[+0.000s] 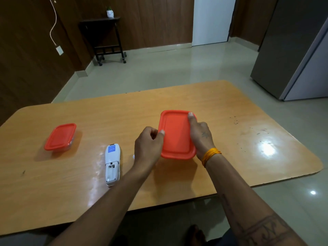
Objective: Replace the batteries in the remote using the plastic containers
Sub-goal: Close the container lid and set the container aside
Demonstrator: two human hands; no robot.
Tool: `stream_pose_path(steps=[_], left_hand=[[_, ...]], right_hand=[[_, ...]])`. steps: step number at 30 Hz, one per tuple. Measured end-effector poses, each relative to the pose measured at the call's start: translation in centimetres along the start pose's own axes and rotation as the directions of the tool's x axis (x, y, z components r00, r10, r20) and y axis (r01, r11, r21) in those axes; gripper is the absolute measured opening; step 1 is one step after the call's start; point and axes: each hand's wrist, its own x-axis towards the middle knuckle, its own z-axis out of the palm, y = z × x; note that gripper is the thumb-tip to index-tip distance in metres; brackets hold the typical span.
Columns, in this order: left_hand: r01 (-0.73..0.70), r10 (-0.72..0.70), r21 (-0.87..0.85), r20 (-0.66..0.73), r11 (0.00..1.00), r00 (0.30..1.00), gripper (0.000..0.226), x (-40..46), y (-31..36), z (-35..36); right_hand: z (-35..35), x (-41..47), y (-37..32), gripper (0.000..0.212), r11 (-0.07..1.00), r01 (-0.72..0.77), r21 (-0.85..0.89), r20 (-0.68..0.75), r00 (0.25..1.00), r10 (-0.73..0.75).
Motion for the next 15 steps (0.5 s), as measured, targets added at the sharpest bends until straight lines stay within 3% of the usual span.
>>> stream_pose_path(steps=[2, 8, 12, 15], left_hand=[[0.028, -0.028, -0.025, 0.003, 0.999, 1.0, 0.021, -0.6, -0.4, 0.3], [0.068, -0.07, -0.136, -0.01, 0.988, 0.998, 0.022, 0.8, 1.8, 1.6], [0.113, -0.107, -0.224, 0.038, 0.968, 0.994, 0.021, 2.3, 4.2, 4.3], [0.162, -0.112, -0.312, 0.17, 0.936, 0.979, 0.012, 3.7, 5.9, 6.8]], right_hand=[[-0.8, -0.2, 0.2, 0.097, 1.0, -0.019, 0.01, -0.004, 1.0, 0.019], [-3.4, -2.2, 0.2, 0.028, 0.987, 0.149, 0.061, -0.093, 0.985, -0.143], [-4.9, -1.3, -0.2, 0.02, 0.983, 0.181, 0.022, -0.198, 0.965, -0.173], [-6.9, 1.3, -0.9, 0.02, 0.989, 0.142, 0.028, -0.288, 0.949, -0.128]])
